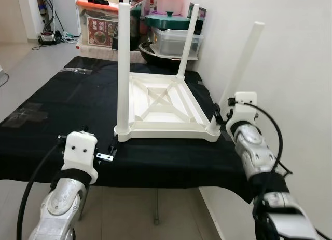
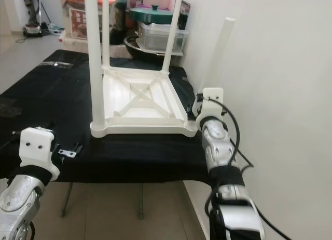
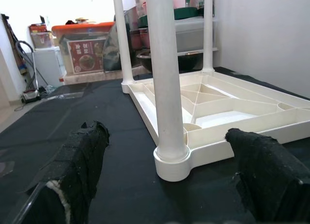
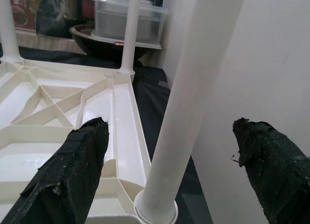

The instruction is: Building children table

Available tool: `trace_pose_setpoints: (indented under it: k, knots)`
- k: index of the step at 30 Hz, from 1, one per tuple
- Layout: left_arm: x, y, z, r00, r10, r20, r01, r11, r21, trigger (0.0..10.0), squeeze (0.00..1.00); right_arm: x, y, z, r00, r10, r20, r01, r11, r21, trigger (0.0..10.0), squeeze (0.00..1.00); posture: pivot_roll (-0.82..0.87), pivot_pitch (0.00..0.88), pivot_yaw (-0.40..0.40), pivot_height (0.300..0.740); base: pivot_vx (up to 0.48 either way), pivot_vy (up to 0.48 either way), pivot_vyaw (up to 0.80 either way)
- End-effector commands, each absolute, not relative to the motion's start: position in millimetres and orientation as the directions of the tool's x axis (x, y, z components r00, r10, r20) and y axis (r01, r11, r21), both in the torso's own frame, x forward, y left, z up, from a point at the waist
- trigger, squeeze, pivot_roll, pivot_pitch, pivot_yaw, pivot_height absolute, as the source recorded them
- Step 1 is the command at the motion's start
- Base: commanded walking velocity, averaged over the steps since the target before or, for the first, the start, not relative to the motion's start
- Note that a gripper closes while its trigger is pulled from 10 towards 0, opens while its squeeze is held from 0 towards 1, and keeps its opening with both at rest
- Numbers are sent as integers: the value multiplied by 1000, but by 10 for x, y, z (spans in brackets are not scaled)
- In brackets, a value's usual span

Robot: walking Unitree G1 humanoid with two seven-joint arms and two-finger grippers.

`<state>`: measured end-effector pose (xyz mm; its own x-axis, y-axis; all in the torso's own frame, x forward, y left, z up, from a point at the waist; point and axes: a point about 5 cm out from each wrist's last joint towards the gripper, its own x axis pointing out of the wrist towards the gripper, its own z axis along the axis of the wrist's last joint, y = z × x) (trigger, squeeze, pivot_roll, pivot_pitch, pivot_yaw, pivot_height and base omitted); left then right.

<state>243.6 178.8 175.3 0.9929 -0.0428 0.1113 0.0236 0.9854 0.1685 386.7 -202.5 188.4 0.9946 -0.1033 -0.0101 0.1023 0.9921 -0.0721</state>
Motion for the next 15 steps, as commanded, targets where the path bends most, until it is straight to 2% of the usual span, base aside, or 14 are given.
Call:
trace_pose_setpoints:
  k: [1,7,15]
  knots:
    - [2455,1765,1738,993,-46,113,25,984,175,10000,0,3903,-2123,1874,991,-131,-27,129,989,-73,10000,0,139,0,-184,740,0,0,0]
    - [2474,1740,1742,992,-52,119,30,984,178,10000,0,4039,-2180,1953,990,-124,-64,118,989,-88,10000,0,153,0,-188,740,0,0,0]
    - [2487,1729,1762,990,-60,127,35,982,187,10000,0,4101,-2001,1939,996,-19,-86,14,998,-67,10000,0,187,0,-200,740,0,0,0]
